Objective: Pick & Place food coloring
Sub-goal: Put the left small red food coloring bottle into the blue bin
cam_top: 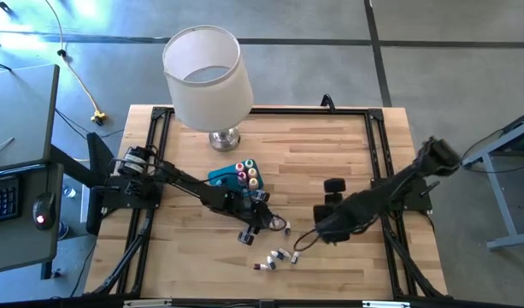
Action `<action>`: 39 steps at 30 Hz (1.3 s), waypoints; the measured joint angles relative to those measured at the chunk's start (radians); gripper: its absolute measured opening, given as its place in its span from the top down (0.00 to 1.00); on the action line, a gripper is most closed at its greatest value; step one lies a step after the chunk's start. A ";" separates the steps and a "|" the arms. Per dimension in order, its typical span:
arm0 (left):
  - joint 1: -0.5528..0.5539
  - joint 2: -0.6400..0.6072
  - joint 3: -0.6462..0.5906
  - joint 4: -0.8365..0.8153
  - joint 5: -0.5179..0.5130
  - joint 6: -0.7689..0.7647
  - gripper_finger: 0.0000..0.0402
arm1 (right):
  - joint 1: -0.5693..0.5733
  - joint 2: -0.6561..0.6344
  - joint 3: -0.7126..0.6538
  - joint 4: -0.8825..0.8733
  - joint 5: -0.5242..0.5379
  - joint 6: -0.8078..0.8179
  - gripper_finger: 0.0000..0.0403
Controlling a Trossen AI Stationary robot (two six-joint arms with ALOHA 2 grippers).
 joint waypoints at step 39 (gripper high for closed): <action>0.005 0.038 0.127 -0.357 0.040 -0.053 0.84 | 0.006 -0.596 -0.763 1.212 0.295 -0.092 0.68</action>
